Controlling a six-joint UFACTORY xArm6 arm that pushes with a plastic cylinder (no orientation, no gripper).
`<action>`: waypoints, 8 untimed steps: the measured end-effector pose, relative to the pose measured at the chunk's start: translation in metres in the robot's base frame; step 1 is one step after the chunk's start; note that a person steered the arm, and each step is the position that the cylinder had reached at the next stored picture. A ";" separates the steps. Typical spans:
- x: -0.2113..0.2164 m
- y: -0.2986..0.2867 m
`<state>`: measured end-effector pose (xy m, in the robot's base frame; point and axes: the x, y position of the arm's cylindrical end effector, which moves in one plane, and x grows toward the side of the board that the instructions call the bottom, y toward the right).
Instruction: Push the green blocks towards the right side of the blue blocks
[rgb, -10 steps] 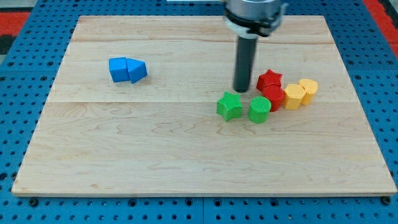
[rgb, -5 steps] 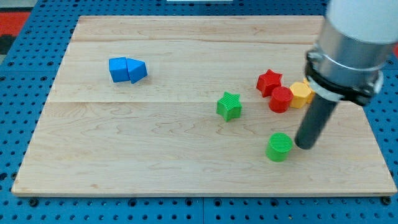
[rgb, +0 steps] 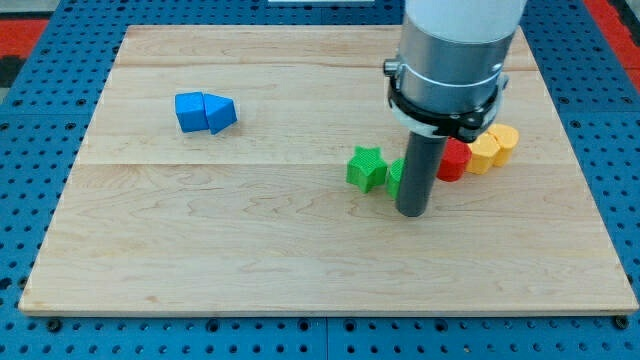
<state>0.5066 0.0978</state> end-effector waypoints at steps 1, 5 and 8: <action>0.015 0.003; -0.036 -0.053; -0.110 -0.089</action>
<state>0.3969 0.0093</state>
